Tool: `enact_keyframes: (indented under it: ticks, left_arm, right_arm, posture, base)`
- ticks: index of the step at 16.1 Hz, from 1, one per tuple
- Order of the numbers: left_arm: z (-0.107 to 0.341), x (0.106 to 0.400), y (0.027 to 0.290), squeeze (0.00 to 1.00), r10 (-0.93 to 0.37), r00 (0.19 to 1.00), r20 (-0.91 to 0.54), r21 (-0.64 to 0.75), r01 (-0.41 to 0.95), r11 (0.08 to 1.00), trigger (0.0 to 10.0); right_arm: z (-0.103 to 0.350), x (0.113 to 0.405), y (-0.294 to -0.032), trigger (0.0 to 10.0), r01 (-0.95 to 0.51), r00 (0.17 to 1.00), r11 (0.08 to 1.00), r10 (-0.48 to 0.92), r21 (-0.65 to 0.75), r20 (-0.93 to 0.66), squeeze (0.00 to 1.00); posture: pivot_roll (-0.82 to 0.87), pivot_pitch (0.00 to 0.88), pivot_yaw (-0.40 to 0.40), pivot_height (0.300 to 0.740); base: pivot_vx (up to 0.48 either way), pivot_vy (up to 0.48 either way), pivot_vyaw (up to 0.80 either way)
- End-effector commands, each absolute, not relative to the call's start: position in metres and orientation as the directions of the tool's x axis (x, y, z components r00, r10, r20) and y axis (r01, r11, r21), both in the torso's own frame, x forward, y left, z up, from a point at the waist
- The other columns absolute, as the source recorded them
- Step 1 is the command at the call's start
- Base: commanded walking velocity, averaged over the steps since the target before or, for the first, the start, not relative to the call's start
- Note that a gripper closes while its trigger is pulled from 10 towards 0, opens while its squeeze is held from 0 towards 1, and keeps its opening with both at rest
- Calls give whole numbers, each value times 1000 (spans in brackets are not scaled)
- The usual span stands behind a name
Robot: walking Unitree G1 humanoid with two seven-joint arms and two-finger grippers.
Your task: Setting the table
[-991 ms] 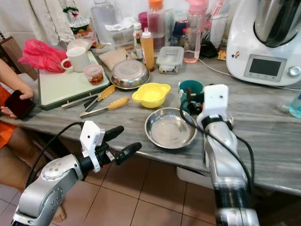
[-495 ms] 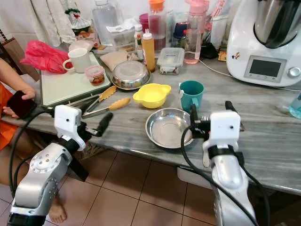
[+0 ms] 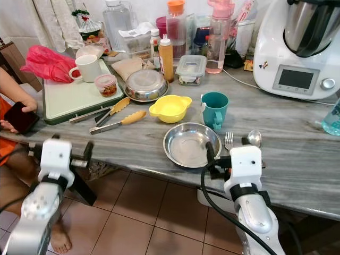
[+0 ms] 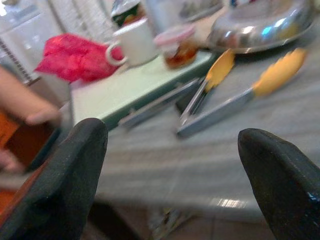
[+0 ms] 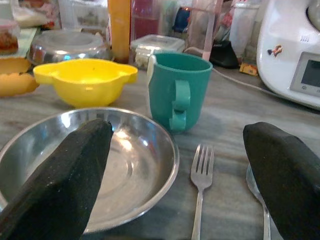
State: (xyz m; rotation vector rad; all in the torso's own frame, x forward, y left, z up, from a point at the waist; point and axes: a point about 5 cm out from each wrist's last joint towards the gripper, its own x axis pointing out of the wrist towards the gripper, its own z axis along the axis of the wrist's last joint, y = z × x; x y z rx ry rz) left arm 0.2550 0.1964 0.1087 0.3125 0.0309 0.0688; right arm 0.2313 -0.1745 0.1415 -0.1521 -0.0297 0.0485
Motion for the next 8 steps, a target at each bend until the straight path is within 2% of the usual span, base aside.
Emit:
enact_keyframes:
  ticks: [1, 8]
  left_arm:
    - [106, 251, 204, 0, 112, 994, -15, 341, -100, 935, 10000]
    - [86, 225, 212, 0, 103, 991, -89, 363, -64, 929, 10000]
  right_arm:
    - [141, 230, -173, 10000, -55, 998, 988, 59, -144, 19, 0]
    - [132, 228, -170, 10000, -69, 998, 992, 68, -108, -10, 0]
  posture:
    - [-135, 11, 58, 740]
    - [-115, 2, 58, 740]
  base:
    - [0, 0, 0]
    - [0, 0, 0]
